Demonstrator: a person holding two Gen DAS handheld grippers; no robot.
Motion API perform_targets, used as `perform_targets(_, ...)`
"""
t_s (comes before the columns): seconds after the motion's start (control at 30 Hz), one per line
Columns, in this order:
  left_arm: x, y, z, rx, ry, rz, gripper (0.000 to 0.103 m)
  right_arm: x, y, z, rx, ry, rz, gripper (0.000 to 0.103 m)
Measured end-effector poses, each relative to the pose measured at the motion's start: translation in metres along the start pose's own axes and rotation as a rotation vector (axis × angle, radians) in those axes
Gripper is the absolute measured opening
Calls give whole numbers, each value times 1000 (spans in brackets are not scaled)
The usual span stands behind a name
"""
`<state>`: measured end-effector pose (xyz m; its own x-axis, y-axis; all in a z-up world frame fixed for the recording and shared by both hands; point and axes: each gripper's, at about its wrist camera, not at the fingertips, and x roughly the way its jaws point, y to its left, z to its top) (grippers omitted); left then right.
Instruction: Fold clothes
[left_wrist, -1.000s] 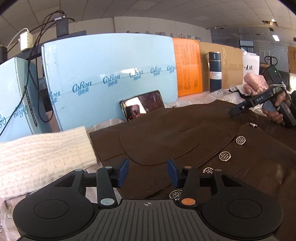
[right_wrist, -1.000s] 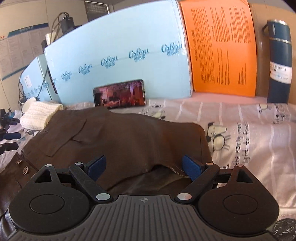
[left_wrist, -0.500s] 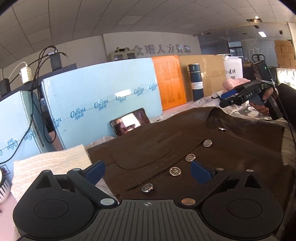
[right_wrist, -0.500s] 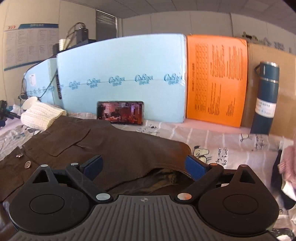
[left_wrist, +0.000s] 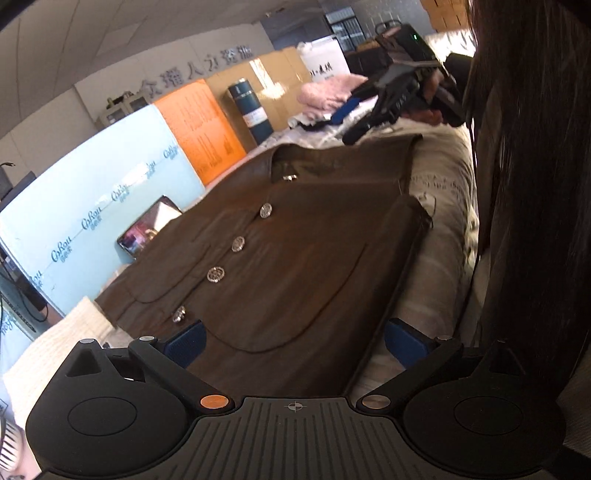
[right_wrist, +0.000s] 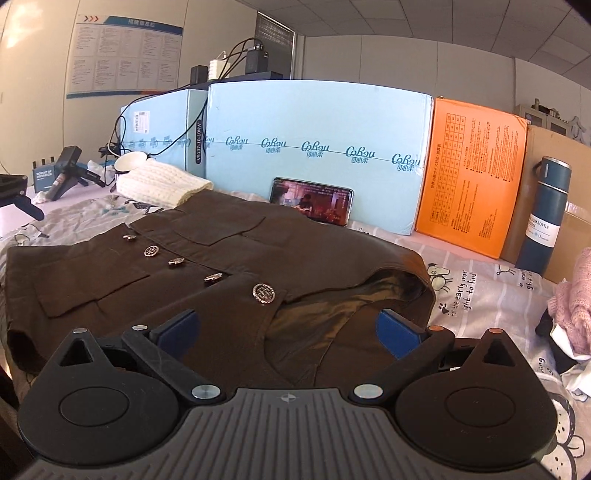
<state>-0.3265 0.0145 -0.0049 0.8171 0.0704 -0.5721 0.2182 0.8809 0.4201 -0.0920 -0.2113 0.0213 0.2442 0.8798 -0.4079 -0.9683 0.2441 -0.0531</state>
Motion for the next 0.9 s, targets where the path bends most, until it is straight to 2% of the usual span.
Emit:
perform_targets(0.1,1,-15,-2,67,44,-16,103,-2,7,-2,-3,6,18,103)
perform_targets(0.13,5,-16,-1,70,53,2,103,-3,9,-4,-3,10,25,103)
perform_targets(0.5,20,-3,1,-1,50,117,103,-14,24,-27,-56,90,94,103)
perform_targets(0.67,29,1,7,-71,6,87,102,-23,30,-36,-114,126,127,103)
perform_targets(0.73,31,4,8,-91,-14,65,89,-25,32,-37,-127,132,151,103)
perform_targets(0.9,26,26,8,-242,-132,90,87,-20,40,-39,-197,161,165,103)
